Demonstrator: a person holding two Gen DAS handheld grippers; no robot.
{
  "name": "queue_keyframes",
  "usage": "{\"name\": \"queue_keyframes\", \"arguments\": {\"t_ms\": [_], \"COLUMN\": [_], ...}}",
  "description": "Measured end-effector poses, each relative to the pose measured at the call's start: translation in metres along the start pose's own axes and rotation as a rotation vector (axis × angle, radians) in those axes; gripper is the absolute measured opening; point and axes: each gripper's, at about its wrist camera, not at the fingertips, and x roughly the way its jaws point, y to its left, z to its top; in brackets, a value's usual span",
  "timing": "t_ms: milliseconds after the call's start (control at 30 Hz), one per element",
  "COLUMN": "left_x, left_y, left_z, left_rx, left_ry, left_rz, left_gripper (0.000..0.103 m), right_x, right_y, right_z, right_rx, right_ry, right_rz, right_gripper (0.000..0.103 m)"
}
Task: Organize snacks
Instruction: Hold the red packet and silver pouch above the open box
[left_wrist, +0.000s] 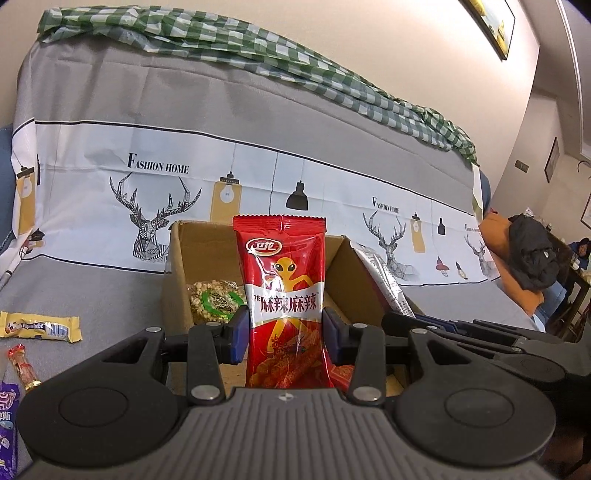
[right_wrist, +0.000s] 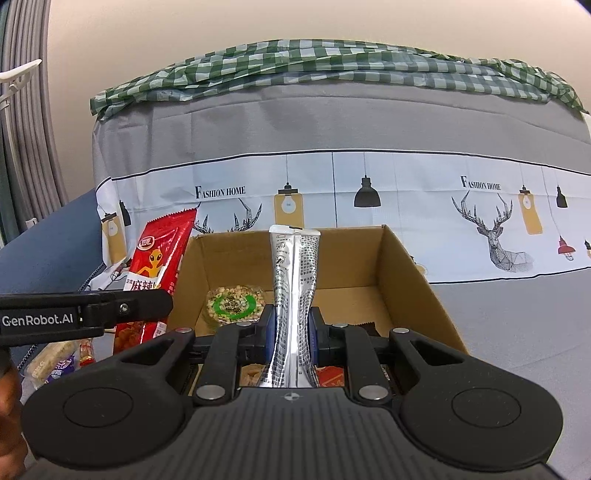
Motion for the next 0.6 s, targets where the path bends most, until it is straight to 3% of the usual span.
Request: {"name": "queue_keyframes", "arguments": {"t_ms": [600], "left_x": [0.0027], "left_y": [-0.0068], "left_z": [-0.001], "left_rx": [0.03], "left_ry": [0.002], "left_rz": [-0.018], "left_gripper": [0.045], "right_x": [0.0006], "right_y": [-0.002], "right_z": [-0.0006], "right_rx": [-0.007], "right_ry": [0.001], "right_rz": [-0.006], "right_gripper": [0.018]}}
